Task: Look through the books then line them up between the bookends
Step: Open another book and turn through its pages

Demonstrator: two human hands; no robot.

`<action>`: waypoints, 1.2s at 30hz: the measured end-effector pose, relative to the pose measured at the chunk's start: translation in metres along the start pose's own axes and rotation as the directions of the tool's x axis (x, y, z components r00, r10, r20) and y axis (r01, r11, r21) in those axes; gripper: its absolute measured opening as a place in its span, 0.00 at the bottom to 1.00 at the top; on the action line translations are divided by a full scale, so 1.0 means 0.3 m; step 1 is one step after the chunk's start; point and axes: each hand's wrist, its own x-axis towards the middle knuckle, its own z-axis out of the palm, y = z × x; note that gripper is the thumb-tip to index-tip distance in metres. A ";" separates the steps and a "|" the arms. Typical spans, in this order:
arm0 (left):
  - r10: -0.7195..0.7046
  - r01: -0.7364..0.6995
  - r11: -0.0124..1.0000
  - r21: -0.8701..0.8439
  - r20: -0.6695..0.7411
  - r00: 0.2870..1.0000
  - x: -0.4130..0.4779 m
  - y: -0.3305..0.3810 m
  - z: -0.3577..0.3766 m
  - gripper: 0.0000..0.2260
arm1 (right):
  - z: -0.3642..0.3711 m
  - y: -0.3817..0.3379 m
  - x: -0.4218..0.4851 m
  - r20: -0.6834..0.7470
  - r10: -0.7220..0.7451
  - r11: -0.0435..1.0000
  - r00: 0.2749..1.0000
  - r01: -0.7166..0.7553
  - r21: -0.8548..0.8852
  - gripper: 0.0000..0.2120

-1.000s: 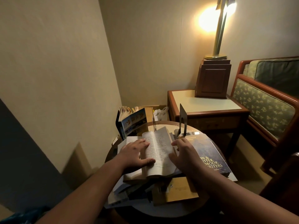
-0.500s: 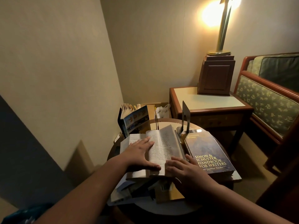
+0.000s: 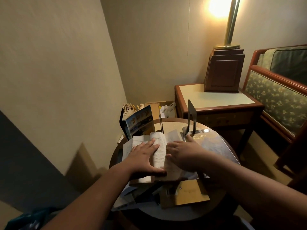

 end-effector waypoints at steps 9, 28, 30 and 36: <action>-0.017 0.017 1.000 -0.021 0.012 1.000 0.006 -0.003 -0.004 0.48 | -0.071 0.042 0.195 0.101 -0.027 0.984 0.995 0.044 -0.171 0.20; 0.005 -0.005 1.000 -0.025 0.023 1.000 0.020 -0.021 0.018 0.56 | 0.152 -0.041 -0.164 -0.088 -0.075 0.993 0.993 0.082 0.081 0.28; 0.011 -0.010 1.000 -0.028 0.020 1.000 0.024 -0.028 0.023 0.59 | 0.107 -0.034 -0.121 -0.083 -0.056 0.992 0.995 0.065 0.108 0.27; 0.022 -0.022 0.999 -0.046 -0.002 1.000 0.019 -0.046 0.031 0.55 | 0.026 -0.006 0.093 -0.014 0.009 0.979 1.000 -0.006 0.206 0.27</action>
